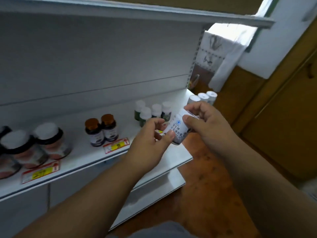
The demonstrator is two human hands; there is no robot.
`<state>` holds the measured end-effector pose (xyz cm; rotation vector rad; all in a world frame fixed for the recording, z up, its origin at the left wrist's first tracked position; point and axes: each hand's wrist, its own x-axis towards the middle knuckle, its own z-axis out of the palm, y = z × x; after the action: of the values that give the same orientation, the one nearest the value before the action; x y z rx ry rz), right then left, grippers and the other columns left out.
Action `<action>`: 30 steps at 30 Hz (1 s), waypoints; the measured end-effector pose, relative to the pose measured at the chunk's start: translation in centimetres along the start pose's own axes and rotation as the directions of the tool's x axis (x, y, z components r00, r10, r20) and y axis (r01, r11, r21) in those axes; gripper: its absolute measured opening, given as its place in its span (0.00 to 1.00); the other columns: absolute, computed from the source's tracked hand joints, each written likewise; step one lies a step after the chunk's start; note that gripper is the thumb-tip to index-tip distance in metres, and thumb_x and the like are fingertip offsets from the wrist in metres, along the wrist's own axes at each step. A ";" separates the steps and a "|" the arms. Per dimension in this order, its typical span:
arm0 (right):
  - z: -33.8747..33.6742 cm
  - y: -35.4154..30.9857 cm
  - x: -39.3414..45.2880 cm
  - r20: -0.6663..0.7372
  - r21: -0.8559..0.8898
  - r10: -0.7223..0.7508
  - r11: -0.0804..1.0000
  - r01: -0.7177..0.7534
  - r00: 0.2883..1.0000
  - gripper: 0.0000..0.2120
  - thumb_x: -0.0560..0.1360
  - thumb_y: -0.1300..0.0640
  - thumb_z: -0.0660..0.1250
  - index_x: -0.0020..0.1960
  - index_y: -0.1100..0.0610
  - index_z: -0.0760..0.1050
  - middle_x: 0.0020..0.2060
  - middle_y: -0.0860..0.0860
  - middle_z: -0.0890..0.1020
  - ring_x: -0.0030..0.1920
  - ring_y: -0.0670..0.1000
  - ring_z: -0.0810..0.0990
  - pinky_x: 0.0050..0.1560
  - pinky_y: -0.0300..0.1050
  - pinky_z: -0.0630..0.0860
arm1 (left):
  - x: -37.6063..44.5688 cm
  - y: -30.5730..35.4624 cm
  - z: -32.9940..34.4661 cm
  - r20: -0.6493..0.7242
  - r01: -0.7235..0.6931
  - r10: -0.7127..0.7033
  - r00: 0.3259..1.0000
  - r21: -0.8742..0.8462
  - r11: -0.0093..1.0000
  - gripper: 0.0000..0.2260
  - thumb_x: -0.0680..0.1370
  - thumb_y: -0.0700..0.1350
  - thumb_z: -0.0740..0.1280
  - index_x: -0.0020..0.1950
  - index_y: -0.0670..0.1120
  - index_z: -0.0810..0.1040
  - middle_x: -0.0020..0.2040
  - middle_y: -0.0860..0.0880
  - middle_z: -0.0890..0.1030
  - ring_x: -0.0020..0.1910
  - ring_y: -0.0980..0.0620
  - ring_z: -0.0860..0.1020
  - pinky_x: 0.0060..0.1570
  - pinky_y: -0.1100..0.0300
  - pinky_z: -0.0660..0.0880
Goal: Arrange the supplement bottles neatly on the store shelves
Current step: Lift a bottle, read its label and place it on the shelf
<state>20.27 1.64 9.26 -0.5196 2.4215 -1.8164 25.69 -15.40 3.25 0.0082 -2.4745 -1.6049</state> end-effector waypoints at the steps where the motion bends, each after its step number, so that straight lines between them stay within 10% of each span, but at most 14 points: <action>1: -1.6 0.7 0.5 -0.015 0.004 0.003 1.000 -0.003 1.000 0.07 0.77 0.59 0.67 0.55 0.55 0.76 0.46 0.45 0.82 0.49 0.43 0.82 0.43 0.37 0.80 | 0.9 0.5 1.5 0.015 0.008 -0.008 1.000 0.015 1.000 0.19 0.77 0.60 0.62 0.66 0.57 0.68 0.55 0.63 0.75 0.48 0.67 0.74 0.39 0.73 0.69; 18: -15.7 8.4 20.3 -0.066 -0.232 -0.100 0.969 0.082 0.993 0.09 0.72 0.51 0.70 0.51 0.42 0.76 0.44 0.42 0.80 0.40 0.44 0.80 0.34 0.34 0.79 | 19.5 -0.2 14.9 -0.227 -0.065 0.128 0.966 0.263 0.963 0.06 0.76 0.57 0.59 0.44 0.57 0.72 0.41 0.59 0.75 0.43 0.59 0.73 0.38 0.62 0.70; 25: -15.7 11.4 31.0 0.252 -0.479 -0.182 0.830 0.286 0.951 0.10 0.69 0.54 0.71 0.47 0.46 0.72 0.44 0.46 0.78 0.40 0.49 0.77 0.34 0.44 0.77 | 23.8 -1.4 18.6 -0.061 -0.140 0.267 0.962 0.729 0.670 0.18 0.71 0.48 0.70 0.60 0.48 0.77 0.58 0.48 0.80 0.54 0.47 0.76 0.57 0.52 0.75; 30: -14.5 13.9 36.6 0.604 -0.508 -0.149 0.685 0.522 0.783 0.11 0.65 0.56 0.72 0.40 0.46 0.71 0.41 0.46 0.77 0.39 0.50 0.76 0.32 0.38 0.70 | 25.1 -1.8 22.0 -0.170 0.047 0.164 0.972 0.819 0.571 0.22 0.68 0.51 0.73 0.60 0.48 0.76 0.56 0.49 0.79 0.53 0.48 0.77 0.58 0.55 0.74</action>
<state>-20.93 7.08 5.77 -1.4132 2.5737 -0.6208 -2.73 0.99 -3.11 0.2265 -2.7258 -0.2432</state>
